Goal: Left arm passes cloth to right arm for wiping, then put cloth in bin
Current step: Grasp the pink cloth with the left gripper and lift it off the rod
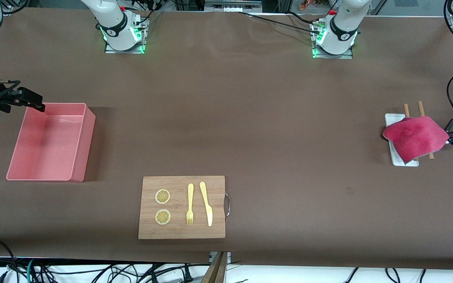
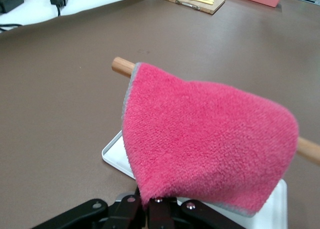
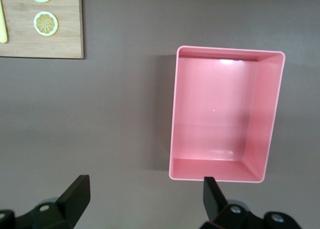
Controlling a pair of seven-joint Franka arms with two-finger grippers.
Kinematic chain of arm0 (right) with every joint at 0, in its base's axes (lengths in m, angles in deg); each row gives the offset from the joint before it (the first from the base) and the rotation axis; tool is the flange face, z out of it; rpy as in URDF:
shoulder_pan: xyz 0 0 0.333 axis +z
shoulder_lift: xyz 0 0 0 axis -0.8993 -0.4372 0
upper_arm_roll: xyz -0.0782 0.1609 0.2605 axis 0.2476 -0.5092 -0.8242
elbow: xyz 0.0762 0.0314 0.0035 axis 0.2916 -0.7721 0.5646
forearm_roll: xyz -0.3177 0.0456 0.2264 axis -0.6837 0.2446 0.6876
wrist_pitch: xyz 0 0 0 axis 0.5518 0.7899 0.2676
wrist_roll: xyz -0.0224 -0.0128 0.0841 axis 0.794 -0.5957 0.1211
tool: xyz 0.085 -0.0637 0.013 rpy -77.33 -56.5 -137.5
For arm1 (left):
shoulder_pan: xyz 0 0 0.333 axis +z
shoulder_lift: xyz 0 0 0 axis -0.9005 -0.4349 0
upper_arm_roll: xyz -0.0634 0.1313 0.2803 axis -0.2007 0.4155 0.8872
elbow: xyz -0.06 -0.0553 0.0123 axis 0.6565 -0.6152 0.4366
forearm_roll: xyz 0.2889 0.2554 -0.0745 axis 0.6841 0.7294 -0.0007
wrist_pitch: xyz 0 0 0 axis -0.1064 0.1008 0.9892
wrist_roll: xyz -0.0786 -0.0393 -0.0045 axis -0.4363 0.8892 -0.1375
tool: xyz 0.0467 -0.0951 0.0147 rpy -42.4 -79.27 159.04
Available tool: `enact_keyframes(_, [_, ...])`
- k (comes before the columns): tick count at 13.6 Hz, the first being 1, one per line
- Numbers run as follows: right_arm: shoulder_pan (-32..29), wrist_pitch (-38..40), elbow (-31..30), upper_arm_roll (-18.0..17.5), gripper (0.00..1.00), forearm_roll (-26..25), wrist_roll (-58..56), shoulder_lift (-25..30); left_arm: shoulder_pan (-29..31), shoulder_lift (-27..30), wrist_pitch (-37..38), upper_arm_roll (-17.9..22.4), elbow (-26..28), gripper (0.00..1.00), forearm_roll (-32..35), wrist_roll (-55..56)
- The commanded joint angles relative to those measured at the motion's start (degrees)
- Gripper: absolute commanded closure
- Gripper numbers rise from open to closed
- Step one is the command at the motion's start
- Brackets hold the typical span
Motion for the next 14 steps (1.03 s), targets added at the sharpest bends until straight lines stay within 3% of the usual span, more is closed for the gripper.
enact_keyframes(1, [-0.37, -0.58, -0.61, -2.14, 0.00, 0.28, 4.56, 0.54, -1.32, 4.01, 1.88, -0.04, -0.94, 1.00, 4.65, 7.74])
enact_keyframes(8, [-0.28, -2.16, -0.61, -6.54, 0.00, 0.45, 13.44, -1.31, -8.00, 14.74, 7.06, 0.05, -0.32, 1.00, 12.57, 28.13])
enact_keyframes(11, [-0.37, -4.44, -0.61, -6.90, 0.00, 4.04, 17.57, -2.54, -11.60, 18.43, 9.08, -0.04, -0.06, 1.00, 15.47, 38.32])
enact_keyframes(14, [-0.28, -6.55, -0.61, -6.98, 0.00, 10.89, 26.86, -3.94, -17.83, 21.50, 12.60, 0.05, -0.06, 1.00, 15.74, 51.23])
